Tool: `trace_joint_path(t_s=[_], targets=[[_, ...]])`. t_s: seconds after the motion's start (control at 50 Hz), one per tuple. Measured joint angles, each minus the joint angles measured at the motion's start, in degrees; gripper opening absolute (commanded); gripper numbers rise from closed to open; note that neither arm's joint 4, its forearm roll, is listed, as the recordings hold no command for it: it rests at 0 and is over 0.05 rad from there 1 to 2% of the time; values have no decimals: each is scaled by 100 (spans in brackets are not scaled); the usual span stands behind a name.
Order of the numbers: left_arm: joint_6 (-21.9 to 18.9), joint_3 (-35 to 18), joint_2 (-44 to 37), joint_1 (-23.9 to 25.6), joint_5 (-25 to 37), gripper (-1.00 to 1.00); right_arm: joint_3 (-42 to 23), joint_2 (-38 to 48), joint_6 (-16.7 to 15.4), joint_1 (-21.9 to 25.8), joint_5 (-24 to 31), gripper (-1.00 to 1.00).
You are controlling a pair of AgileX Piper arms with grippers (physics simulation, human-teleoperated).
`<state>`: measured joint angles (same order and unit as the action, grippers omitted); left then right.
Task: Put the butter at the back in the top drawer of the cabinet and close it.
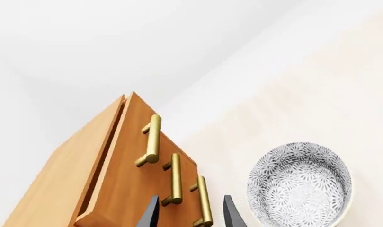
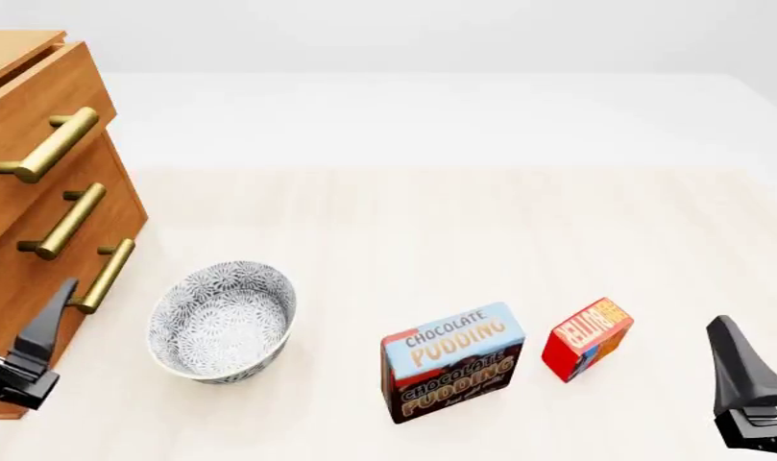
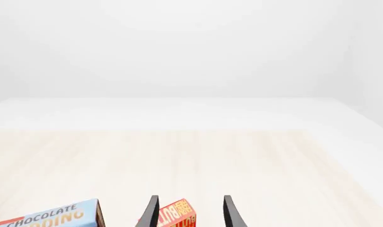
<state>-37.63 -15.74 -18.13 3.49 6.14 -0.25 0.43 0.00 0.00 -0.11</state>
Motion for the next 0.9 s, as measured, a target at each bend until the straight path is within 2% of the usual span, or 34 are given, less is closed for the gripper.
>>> trace_joint_path(t_s=[0.46, 0.9], targets=[[-991, -354, -179, -144, 113, 100, 0, 0, 0, 0, 0, 100], [-1666, -509, -840, -114, -369, 100, 0, 0, 0, 0, 0, 100]])
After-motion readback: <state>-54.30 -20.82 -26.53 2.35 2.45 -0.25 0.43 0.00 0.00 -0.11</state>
